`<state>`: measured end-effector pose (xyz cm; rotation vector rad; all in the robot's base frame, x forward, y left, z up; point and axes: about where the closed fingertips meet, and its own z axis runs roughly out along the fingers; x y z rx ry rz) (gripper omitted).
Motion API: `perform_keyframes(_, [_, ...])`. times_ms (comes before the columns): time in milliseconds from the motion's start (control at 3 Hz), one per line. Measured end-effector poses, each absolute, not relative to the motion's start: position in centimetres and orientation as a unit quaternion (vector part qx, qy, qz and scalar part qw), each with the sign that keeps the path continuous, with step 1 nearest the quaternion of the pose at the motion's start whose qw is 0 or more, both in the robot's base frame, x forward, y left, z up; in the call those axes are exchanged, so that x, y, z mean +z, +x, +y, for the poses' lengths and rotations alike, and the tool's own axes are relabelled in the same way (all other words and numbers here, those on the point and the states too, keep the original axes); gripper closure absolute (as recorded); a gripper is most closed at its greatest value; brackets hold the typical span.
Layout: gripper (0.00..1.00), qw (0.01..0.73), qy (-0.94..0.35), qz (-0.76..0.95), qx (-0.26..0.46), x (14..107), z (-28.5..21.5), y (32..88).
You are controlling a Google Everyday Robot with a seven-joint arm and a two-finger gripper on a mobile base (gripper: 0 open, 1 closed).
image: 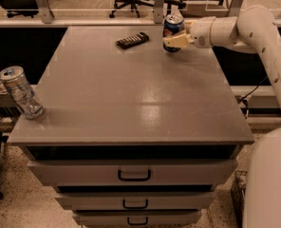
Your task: Move pepsi can near rxbar chocolate
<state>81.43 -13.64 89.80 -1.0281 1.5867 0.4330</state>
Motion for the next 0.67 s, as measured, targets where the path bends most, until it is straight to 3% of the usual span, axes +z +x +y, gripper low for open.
perform_keyframes(667, [1.0, 0.562, -0.424, 0.671, 0.234, 88.0, -8.6, 83.9])
